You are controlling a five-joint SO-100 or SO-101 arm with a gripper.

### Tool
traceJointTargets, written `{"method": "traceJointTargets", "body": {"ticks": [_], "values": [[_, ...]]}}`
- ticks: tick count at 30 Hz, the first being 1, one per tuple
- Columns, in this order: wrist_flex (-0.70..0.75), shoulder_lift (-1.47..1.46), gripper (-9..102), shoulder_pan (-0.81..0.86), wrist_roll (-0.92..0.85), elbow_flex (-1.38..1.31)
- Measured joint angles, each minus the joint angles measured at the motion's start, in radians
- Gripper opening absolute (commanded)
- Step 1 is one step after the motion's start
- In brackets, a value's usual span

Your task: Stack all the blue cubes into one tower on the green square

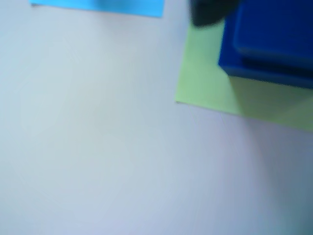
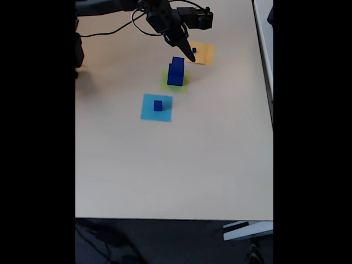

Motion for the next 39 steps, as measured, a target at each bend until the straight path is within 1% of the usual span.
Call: {"method": "traceJointTargets", "body": {"ticks": [7,9,11,13,16,21,30,39], "values": [[-0.026,0.023,25,-0.002,-0.011,0.060],[-0.028,0.031,35,-0.003,0.018,0.081],[-0.031,0.044,36,-0.003,0.051,0.117],[-0.031,0.060,40,-0.003,0.078,0.150],[-0.031,0.063,42,-0.003,0.091,0.170],[-0.017,0.083,42,0.018,0.100,0.202],[0.072,0.166,42,0.086,0.058,0.212],[0.078,0.210,42,0.135,0.012,0.380]]}}
